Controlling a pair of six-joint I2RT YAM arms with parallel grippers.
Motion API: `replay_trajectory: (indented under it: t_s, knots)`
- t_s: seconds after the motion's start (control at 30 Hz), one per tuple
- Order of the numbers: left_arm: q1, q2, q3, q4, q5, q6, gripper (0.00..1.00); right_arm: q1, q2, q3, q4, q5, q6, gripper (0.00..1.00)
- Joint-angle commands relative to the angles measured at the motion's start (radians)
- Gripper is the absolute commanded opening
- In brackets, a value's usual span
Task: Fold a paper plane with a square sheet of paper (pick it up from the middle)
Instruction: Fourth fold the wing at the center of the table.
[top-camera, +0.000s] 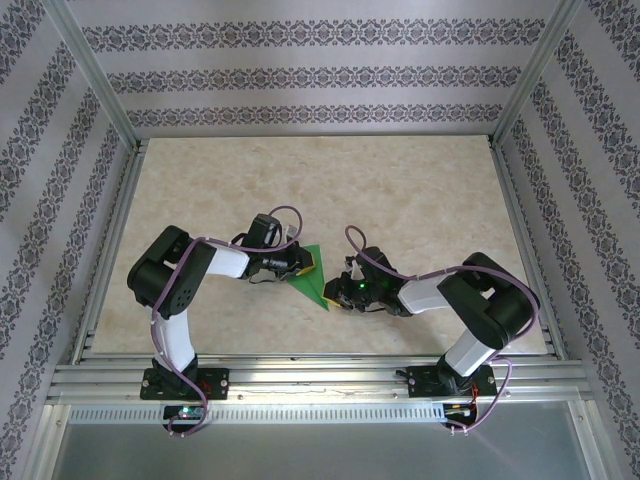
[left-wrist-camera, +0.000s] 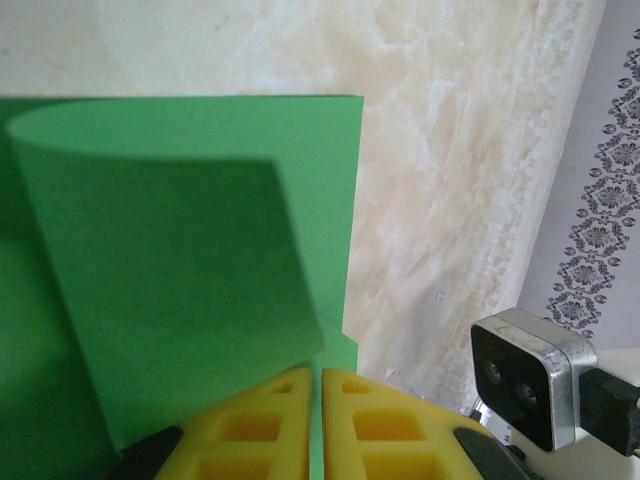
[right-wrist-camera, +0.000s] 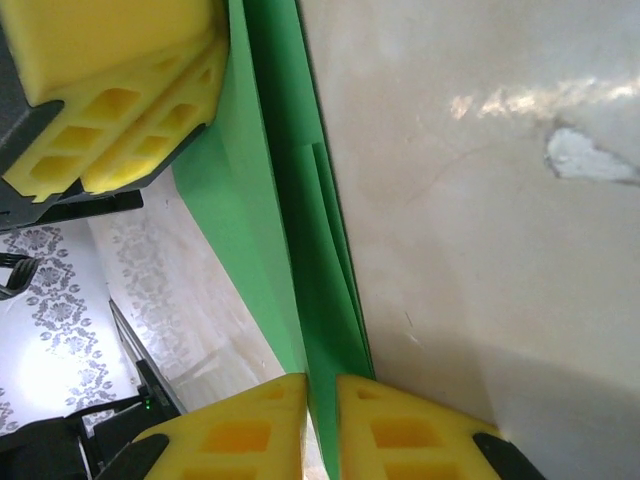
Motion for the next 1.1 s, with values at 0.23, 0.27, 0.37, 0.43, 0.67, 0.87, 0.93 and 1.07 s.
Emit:
replay_trajectory:
  t_s: [0.23,0.27,0.37,0.43,0.67,0.87,0.93,1.07]
  knots:
    - [-0.01,0.027,-0.001,-0.074,-0.013,0.029,0.1,0.024,-0.01,0.043,-0.214,0.011,-0.087,0.11]
    - [-0.009,0.026,-0.001,-0.074,-0.013,0.029,0.1,0.027,-0.014,0.049,-0.245,0.018,-0.1,0.1]
    - [-0.009,0.026,0.0,-0.072,-0.013,0.027,0.1,0.031,-0.024,0.071,-0.33,0.032,-0.134,0.09]
    - [-0.009,0.028,0.0,-0.07,-0.013,0.027,0.1,0.032,-0.036,0.077,-0.341,0.031,-0.142,0.1]
    - [-0.009,0.029,0.0,-0.065,-0.01,0.024,0.1,0.033,-0.084,0.089,-0.349,0.026,-0.159,0.19]
    - [-0.009,0.032,-0.006,-0.052,-0.008,0.013,0.1,0.036,-0.065,0.104,-0.29,-0.009,-0.156,0.22]
    - [-0.009,0.032,-0.006,-0.049,-0.006,0.012,0.1,0.04,-0.058,0.115,-0.289,-0.01,-0.16,0.23]
    - [-0.01,0.03,-0.007,-0.05,-0.005,0.012,0.1,0.04,-0.039,0.128,-0.278,-0.025,-0.16,0.26]
